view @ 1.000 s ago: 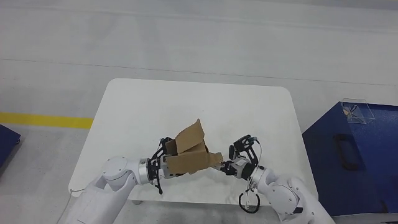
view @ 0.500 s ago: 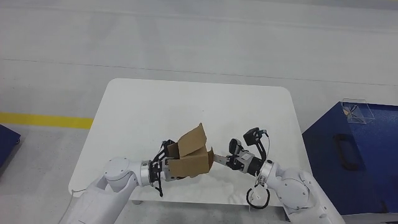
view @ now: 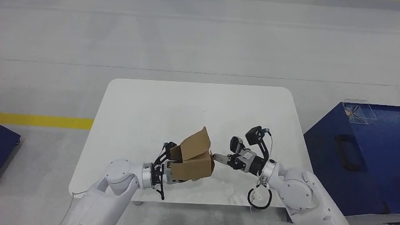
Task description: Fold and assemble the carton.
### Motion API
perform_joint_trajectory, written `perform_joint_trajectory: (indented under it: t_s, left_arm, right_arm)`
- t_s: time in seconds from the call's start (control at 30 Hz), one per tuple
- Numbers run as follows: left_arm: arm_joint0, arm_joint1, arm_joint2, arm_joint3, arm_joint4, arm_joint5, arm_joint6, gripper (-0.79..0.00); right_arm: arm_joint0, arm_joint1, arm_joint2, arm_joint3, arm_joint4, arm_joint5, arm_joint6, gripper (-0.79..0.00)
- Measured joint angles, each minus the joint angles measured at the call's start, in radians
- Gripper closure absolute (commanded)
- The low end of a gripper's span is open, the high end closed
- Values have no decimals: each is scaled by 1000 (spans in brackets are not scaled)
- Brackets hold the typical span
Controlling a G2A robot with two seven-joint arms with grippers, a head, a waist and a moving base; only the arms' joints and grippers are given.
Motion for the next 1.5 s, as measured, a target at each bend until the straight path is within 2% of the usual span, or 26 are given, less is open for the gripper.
perform_joint_trajectory:
  t_s: [0.73, 1.5]
  left_arm:
    - [-1, -2, 14, -7, 27, -5, 20, 0]
    - [-3, -5, 18, -1, 6, -2, 7, 0]
  right_arm:
    - [-3, 6, -4, -51, -35, 26, 21, -785]
    - [22, 4, -42, -17, -33, 35, 20, -785]
